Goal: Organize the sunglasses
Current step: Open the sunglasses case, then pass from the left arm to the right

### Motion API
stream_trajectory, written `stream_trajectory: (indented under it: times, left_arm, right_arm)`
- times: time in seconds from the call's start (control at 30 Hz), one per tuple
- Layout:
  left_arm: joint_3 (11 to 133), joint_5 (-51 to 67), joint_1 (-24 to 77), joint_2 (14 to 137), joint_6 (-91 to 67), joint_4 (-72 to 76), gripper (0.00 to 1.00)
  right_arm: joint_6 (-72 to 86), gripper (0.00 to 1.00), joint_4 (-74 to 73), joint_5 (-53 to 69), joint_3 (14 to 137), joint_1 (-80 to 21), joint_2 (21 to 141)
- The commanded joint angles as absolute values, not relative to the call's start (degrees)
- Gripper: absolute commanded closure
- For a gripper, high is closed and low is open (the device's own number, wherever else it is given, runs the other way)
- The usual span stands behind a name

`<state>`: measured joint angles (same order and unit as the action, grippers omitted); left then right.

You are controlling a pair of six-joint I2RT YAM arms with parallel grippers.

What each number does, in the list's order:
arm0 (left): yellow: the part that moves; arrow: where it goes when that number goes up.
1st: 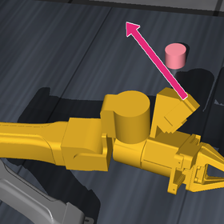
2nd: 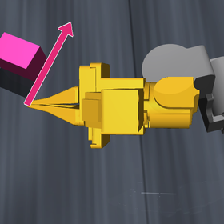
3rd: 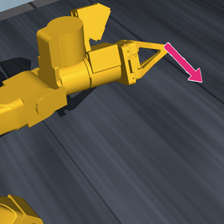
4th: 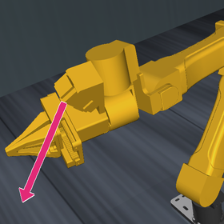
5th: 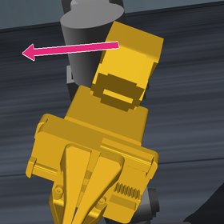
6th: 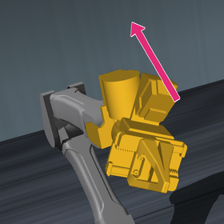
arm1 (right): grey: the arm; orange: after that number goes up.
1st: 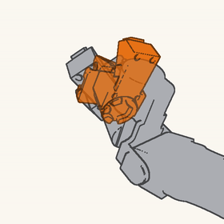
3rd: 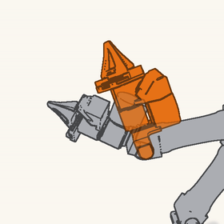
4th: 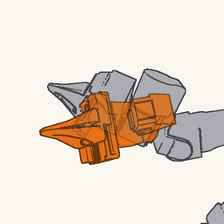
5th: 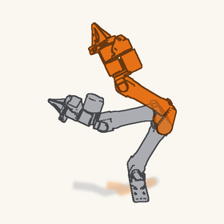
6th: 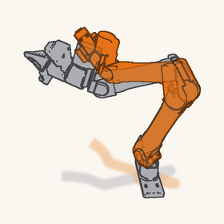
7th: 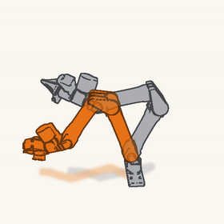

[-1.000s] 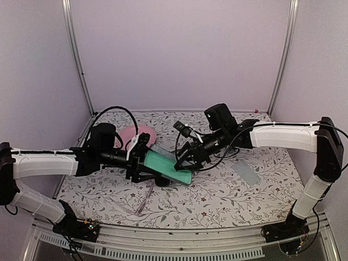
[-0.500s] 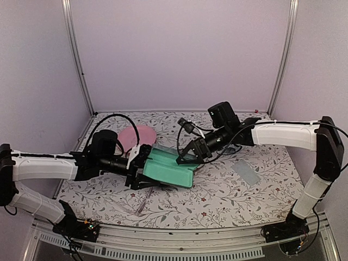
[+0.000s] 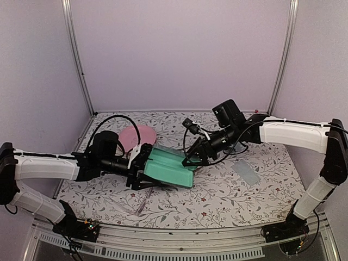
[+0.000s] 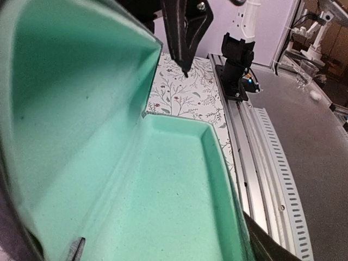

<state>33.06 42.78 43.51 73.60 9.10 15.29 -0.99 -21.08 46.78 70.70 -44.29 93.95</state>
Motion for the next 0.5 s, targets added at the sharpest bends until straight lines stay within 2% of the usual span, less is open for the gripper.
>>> stream_trajectory:
  times: [0.0, 0.47]
  left_arm:
    - [34.4, 45.0, 42.9, 75.1, 6.4, 18.6, 1.0]
    - [37.1, 45.8, 42.7, 78.1, 5.6, 15.5, 1.0]
  right_arm:
    - [-8.5, 0.15, -26.4, 36.2, 72.8, -47.3, 91.4]
    - [-14.0, 0.59, -28.4, 21.8, 73.8, -51.2, 90.5]
